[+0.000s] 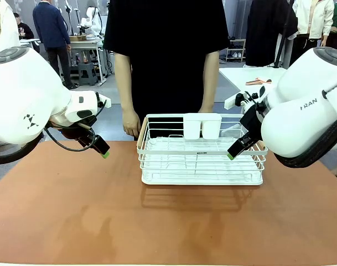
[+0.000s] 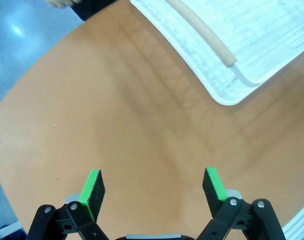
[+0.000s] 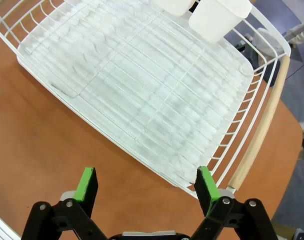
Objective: Clean the table.
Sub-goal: Pick up the Lint Roller when the human hands it over.
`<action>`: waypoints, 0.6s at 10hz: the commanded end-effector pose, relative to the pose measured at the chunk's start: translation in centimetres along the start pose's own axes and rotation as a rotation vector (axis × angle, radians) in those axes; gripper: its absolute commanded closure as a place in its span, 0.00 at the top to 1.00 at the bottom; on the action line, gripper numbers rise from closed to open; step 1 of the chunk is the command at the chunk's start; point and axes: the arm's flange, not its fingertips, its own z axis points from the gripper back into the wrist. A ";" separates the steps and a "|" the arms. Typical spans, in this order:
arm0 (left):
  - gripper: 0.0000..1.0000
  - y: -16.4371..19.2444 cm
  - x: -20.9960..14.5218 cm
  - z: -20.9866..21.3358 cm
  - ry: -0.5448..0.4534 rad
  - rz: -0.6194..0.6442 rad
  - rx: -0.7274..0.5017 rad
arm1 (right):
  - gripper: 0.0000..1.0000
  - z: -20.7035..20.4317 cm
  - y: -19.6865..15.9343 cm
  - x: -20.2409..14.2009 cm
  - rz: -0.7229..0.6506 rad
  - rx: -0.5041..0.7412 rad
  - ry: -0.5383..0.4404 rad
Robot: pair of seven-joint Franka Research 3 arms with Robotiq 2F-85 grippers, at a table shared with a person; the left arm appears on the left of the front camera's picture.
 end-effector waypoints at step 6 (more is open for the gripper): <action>1.00 8.3 0.9 8.0 0.066 0.449 -0.633 | 1.00 10.8 -6.6 1.5 -0.450 0.559 0.041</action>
